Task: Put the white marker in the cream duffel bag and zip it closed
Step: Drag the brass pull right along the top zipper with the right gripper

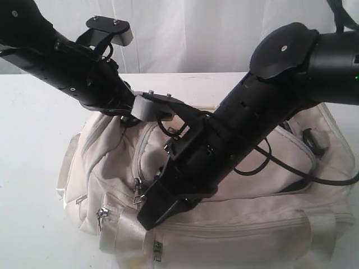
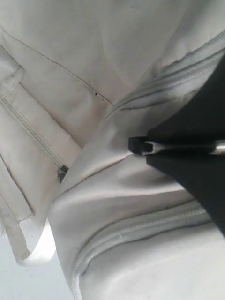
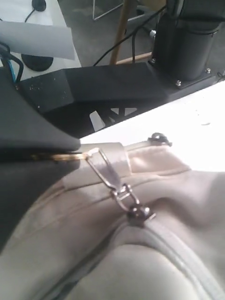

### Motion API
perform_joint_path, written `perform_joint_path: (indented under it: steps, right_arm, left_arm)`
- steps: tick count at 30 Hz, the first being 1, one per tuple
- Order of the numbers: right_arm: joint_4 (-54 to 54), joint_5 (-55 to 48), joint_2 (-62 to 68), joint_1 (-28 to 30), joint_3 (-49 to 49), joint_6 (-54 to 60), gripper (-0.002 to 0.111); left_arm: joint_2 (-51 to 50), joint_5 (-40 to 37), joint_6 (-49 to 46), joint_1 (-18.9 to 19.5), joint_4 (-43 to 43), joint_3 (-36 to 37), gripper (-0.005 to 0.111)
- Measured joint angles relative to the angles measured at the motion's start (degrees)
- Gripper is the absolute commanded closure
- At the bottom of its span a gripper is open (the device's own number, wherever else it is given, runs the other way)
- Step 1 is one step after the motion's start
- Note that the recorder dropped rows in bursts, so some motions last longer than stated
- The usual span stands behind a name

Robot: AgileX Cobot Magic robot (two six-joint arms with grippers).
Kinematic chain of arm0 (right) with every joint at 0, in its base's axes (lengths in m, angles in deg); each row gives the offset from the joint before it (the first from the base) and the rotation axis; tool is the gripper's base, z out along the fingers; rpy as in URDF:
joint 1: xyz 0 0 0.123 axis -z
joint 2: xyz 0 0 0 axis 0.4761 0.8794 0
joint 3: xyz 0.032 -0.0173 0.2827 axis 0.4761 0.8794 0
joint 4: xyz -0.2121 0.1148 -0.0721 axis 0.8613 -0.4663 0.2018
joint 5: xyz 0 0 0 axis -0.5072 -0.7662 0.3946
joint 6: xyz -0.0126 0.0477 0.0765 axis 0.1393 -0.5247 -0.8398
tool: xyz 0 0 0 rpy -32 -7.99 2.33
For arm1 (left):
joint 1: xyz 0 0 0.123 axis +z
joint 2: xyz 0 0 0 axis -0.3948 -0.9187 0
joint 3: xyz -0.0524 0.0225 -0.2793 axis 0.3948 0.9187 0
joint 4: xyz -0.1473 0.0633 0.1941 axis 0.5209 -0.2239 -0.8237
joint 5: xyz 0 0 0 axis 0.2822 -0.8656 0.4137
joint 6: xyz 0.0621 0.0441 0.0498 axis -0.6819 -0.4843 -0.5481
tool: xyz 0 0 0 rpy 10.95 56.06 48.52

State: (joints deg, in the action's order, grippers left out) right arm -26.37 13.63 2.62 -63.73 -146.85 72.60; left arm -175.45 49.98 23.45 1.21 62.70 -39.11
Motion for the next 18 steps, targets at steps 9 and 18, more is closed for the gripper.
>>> perform_joint_path:
  steps: [9,18]
  right_arm:
    - [11.13,-0.03,-4.17,-0.24,2.02,-8.64,0.108]
    - [29.01,-1.64,-10.46,-0.58,2.05,-19.76,0.108]
  left_arm:
    - [0.0,-0.91,-0.65,3.27,0.16,0.0,0.107]
    - [0.0,-0.83,-1.05,3.97,-1.22,0.0,0.107]
